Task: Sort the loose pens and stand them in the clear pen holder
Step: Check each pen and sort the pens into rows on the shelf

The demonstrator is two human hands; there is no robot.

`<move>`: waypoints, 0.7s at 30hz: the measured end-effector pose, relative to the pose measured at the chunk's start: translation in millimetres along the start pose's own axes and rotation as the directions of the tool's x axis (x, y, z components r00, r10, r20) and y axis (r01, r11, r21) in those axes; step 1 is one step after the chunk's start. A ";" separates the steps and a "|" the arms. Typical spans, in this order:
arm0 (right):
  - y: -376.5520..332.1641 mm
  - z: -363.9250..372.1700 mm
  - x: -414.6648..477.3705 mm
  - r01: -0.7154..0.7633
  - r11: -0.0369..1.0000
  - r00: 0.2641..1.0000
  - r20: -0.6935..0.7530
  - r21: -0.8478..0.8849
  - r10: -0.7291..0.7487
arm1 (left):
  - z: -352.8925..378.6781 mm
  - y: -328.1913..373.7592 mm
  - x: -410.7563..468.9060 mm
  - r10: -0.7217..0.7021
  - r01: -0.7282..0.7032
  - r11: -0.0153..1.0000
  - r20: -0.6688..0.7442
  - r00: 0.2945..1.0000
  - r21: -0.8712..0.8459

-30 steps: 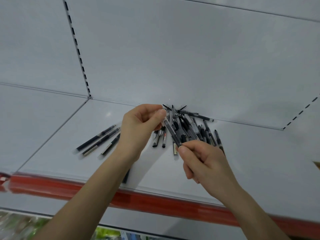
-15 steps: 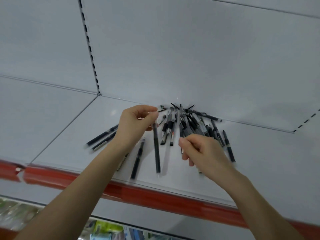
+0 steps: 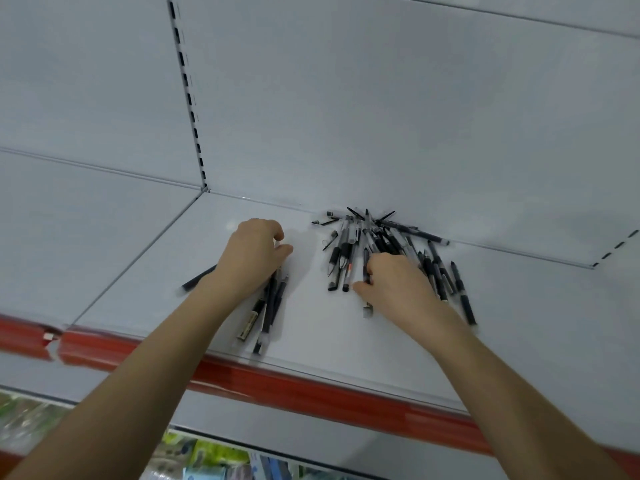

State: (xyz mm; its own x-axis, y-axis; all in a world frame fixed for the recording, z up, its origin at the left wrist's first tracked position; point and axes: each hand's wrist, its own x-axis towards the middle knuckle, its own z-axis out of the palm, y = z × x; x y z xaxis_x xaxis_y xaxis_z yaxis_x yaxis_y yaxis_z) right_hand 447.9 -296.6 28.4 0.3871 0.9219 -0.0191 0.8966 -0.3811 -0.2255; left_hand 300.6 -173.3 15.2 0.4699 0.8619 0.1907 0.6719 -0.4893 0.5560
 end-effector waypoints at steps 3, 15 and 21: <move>9.1 -3.4 -5.1 -0.040 0.983 0.999 0.037 0.178 0.034 | 4.1 2.6 4.5 0.059 -0.060 0.996 0.023 0.998 0.070; 38.5 -17.4 -51.7 -0.116 0.718 0.982 -0.030 0.686 0.188 | 34.6 31.3 64.0 0.277 -0.332 0.906 0.225 0.934 0.264; 40.2 -17.7 -60.5 -0.117 0.675 0.980 -0.024 0.728 0.196 | 37.8 34.4 66.4 0.255 -0.312 0.915 0.232 0.939 0.255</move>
State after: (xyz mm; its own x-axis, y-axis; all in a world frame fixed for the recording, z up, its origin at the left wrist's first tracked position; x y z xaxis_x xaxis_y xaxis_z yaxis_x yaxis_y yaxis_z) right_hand 464.3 -369.0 37.8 0.5603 0.8274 -0.0399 0.4035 -0.3146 -0.8592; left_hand 376.5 -137.9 16.4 0.7451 0.6535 0.1331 0.6146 -0.7504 0.2432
